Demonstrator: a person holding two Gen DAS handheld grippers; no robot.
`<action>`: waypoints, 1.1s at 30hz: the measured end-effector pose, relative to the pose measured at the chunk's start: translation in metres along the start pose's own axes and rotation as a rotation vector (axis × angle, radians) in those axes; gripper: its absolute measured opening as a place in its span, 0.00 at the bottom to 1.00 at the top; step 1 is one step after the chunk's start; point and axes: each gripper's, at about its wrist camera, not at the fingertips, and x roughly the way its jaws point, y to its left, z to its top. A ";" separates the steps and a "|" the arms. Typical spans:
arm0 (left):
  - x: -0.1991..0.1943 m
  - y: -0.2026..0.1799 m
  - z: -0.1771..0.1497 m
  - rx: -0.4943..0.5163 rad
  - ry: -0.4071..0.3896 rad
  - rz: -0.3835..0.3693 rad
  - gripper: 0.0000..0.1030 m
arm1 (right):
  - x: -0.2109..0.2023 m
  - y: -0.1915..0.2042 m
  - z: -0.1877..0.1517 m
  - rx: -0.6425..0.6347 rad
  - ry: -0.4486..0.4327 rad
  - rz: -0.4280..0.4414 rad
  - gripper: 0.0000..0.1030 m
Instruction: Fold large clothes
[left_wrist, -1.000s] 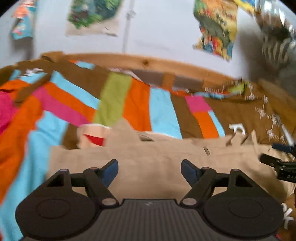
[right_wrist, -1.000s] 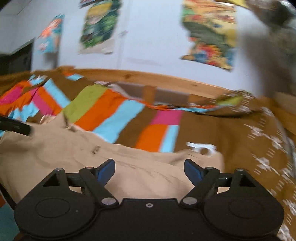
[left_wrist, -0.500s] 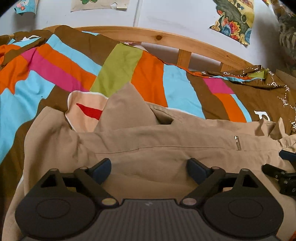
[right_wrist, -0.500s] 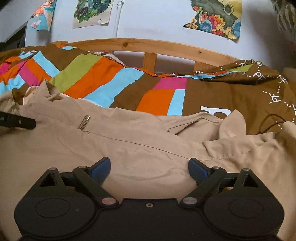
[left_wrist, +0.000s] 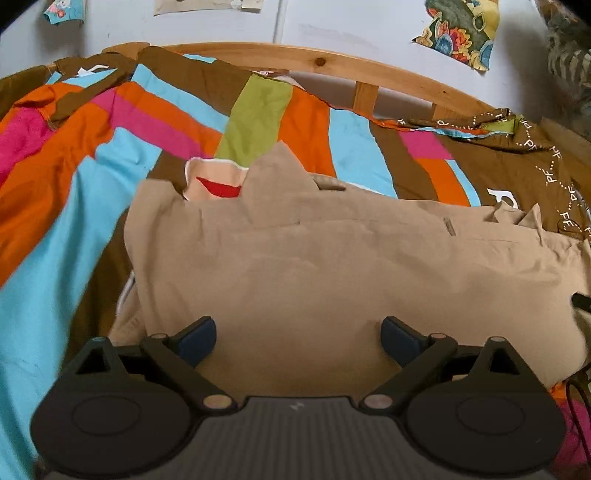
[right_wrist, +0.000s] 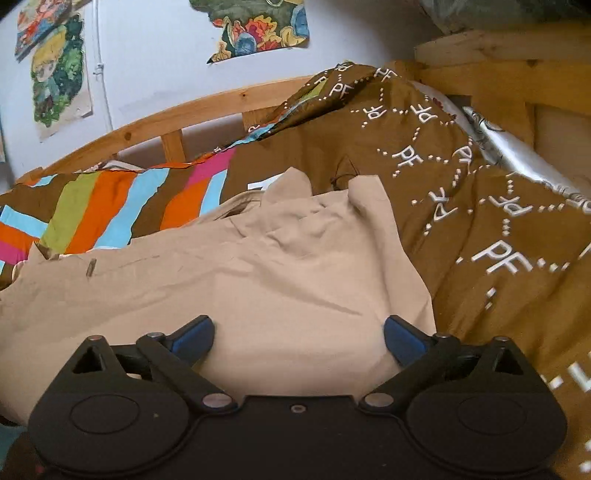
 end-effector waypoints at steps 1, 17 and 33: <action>0.002 -0.001 0.000 0.004 -0.001 -0.001 0.98 | 0.000 0.003 -0.001 -0.014 0.000 -0.005 0.99; -0.042 -0.004 0.021 -0.079 0.060 0.005 0.99 | -0.084 0.026 -0.002 0.139 0.027 0.106 0.99; -0.053 0.047 -0.009 -0.494 0.272 -0.072 0.99 | -0.056 0.039 -0.026 0.246 0.284 0.117 0.99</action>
